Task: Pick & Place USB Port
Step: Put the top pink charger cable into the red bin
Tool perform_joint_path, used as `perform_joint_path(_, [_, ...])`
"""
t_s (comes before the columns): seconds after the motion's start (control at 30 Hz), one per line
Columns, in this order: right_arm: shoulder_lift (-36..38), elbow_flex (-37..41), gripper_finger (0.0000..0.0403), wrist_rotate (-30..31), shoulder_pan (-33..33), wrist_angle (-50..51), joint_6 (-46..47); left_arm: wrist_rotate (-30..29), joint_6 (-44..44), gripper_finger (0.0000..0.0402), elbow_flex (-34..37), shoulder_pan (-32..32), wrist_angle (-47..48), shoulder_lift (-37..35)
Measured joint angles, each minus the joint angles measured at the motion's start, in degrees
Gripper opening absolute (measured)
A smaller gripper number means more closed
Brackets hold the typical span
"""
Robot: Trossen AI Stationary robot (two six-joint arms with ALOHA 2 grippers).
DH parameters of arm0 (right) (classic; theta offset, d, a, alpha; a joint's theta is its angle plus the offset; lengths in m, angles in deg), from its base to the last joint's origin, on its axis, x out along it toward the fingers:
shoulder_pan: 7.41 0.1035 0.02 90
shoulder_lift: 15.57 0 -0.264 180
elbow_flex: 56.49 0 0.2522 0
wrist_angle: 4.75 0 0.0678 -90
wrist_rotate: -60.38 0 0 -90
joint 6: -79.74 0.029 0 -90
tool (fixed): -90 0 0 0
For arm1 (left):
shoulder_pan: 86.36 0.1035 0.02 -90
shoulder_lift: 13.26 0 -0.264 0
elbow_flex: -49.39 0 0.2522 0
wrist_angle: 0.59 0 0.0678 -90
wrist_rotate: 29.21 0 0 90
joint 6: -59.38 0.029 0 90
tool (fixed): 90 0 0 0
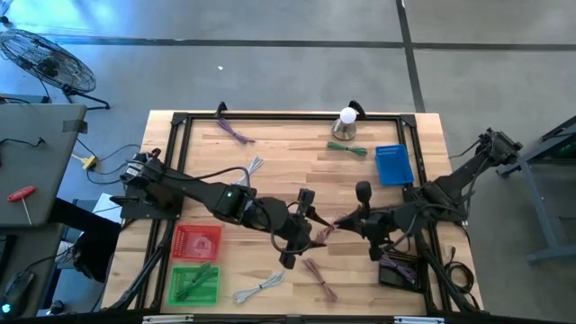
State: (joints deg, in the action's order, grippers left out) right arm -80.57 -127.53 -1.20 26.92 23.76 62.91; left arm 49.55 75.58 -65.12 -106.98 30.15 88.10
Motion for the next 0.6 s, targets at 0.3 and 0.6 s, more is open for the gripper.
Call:
perform_joint_path(0.3, [0.0,0.0,0.0005,-0.4,-0.4,0.3,0.0,-0.2,0.0,0.0215,0.0,0.0,-0.6,0.0])
perform_joint_path(0.6, [0.0,0.0,0.0005,-0.6,-0.4,0.6,0.1,-3.0,3.1,0.0037,0.0,0.0,-0.8,0.0])
